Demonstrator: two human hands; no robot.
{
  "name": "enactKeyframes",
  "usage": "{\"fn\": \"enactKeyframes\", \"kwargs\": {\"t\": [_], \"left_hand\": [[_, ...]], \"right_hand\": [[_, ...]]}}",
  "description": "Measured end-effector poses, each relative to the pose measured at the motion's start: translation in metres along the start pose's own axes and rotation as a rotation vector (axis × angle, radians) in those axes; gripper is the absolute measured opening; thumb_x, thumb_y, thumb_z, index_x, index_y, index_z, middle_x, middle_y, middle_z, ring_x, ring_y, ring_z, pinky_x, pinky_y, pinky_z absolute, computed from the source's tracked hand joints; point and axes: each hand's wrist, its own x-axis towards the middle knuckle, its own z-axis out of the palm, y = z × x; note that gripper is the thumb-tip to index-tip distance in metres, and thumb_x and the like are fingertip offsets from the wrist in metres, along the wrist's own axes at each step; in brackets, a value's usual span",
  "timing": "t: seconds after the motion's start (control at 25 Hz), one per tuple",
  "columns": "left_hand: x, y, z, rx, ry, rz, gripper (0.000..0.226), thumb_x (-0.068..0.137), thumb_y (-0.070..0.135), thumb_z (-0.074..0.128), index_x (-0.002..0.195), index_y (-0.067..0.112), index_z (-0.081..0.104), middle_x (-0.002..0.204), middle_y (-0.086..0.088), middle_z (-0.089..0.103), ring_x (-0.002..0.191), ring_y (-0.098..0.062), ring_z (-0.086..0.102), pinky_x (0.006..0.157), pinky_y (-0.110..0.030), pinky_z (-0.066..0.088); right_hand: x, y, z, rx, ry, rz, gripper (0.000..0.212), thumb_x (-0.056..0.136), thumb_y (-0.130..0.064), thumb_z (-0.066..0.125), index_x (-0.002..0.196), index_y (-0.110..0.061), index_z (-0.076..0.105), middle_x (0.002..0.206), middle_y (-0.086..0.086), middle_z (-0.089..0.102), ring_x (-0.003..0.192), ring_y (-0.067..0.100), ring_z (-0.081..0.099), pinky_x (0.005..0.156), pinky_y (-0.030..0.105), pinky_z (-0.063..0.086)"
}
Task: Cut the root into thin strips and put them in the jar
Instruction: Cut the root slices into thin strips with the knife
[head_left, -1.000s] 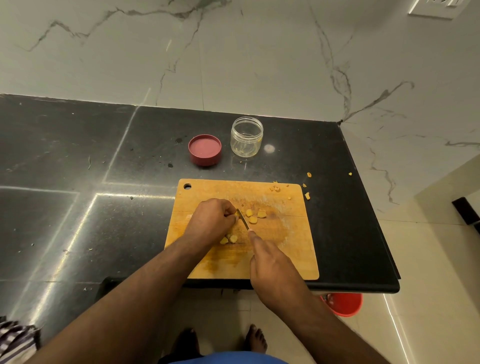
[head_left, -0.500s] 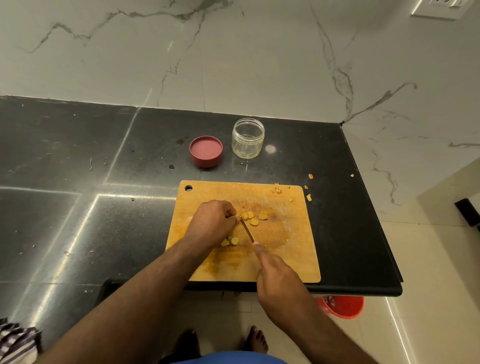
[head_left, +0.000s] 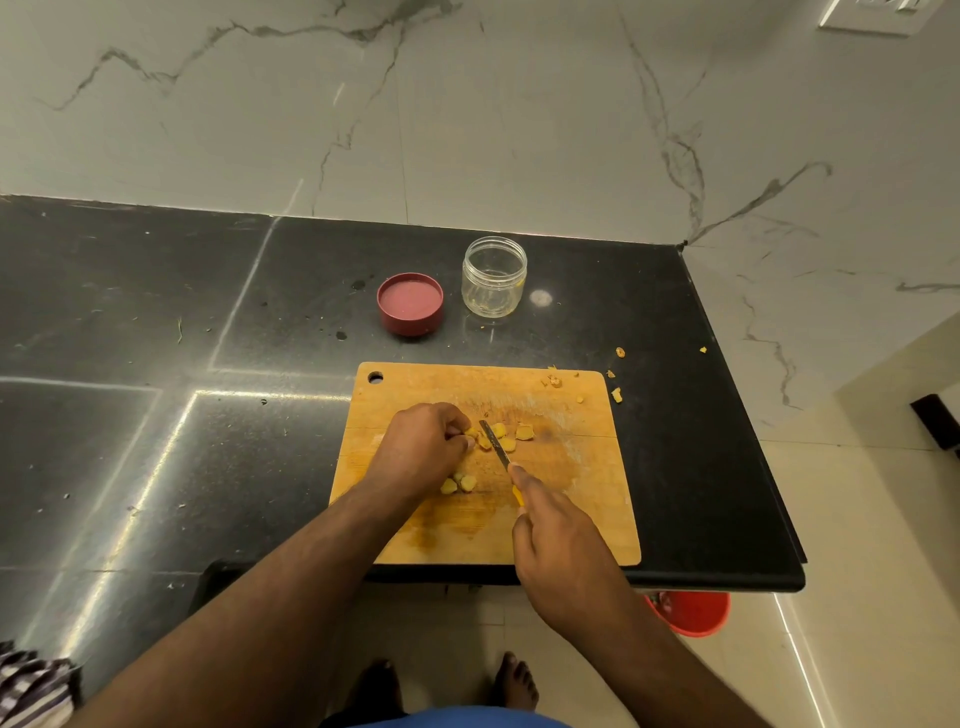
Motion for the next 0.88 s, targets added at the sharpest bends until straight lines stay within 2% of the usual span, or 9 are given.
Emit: {"fn": "enactKeyframes", "kwargs": {"t": [0.08, 0.2, 0.32, 0.4, 0.56, 0.68, 0.88], "left_hand": [[0.001, 0.0, 0.0, 0.005, -0.002, 0.001, 0.025, 0.09, 0.022, 0.074, 0.116, 0.019, 0.074, 0.106, 0.003, 0.073, 0.092, -0.007, 0.062, 0.071, -0.019, 0.047], [0.003, 0.001, -0.001, 0.0, -0.002, -0.012, 0.02, 0.09, 0.023, 0.074, 0.11, 0.019, 0.076, 0.102, 0.004, 0.073, 0.087, -0.006, 0.062, 0.067, -0.018, 0.047], [0.004, 0.002, -0.001, 0.023, -0.003, 0.002, 0.017, 0.09, 0.022, 0.074, 0.106, 0.018, 0.077, 0.102, 0.004, 0.074, 0.086, -0.006, 0.061, 0.061, -0.014, 0.041], [0.004, 0.002, -0.001, 0.025, -0.003, 0.008, 0.015, 0.09, 0.02, 0.073, 0.104, 0.018, 0.077, 0.101, 0.005, 0.074, 0.085, -0.006, 0.061, 0.059, -0.013, 0.039], [0.004, 0.003, -0.002, 0.017, -0.016, 0.018, 0.01, 0.09, 0.018, 0.072, 0.099, 0.019, 0.077, 0.097, 0.006, 0.072, 0.083, -0.007, 0.061, 0.058, -0.015, 0.04], [0.005, 0.004, -0.003, 0.028, -0.031, 0.024, 0.011, 0.091, 0.018, 0.071, 0.1, 0.018, 0.077, 0.093, 0.01, 0.068, 0.08, -0.005, 0.058, 0.058, -0.015, 0.039], [0.004, 0.004, -0.005, 0.035, -0.035, 0.009, 0.011, 0.092, 0.022, 0.071, 0.1, 0.02, 0.076, 0.096, 0.006, 0.072, 0.083, -0.007, 0.061, 0.063, -0.018, 0.046]], "right_hand": [[0.003, -0.001, 0.002, -0.015, -0.008, -0.004, 0.051, 0.104, -0.023, 0.036, 0.154, -0.025, 0.024, 0.143, -0.006, 0.046, 0.122, 0.004, 0.045, 0.098, 0.015, 0.037], [0.006, -0.003, 0.006, -0.059, -0.011, -0.029, 0.052, 0.104, -0.022, 0.036, 0.155, -0.026, 0.023, 0.136, -0.005, 0.049, 0.105, 0.0, 0.045, 0.083, 0.007, 0.033], [0.007, -0.004, 0.009, -0.102, -0.023, -0.028, 0.054, 0.104, -0.022, 0.035, 0.155, -0.028, 0.02, 0.129, -0.005, 0.05, 0.095, 0.002, 0.045, 0.073, 0.01, 0.034], [0.008, -0.003, 0.009, -0.104, -0.035, -0.029, 0.053, 0.104, -0.021, 0.035, 0.155, -0.028, 0.021, 0.129, -0.004, 0.051, 0.098, 0.005, 0.049, 0.078, 0.014, 0.037], [0.018, 0.002, 0.003, -0.074, -0.089, -0.023, 0.052, 0.103, -0.02, 0.036, 0.154, -0.027, 0.026, 0.136, -0.002, 0.051, 0.118, 0.011, 0.049, 0.096, 0.024, 0.041], [0.026, 0.003, 0.004, -0.094, -0.103, -0.019, 0.053, 0.103, -0.019, 0.037, 0.154, -0.028, 0.025, 0.135, 0.001, 0.052, 0.118, 0.014, 0.049, 0.096, 0.027, 0.042], [0.002, 0.006, 0.012, -0.074, -0.071, -0.045, 0.054, 0.103, -0.019, 0.036, 0.154, -0.027, 0.024, 0.138, -0.003, 0.05, 0.118, 0.01, 0.05, 0.1, 0.024, 0.043]]}}
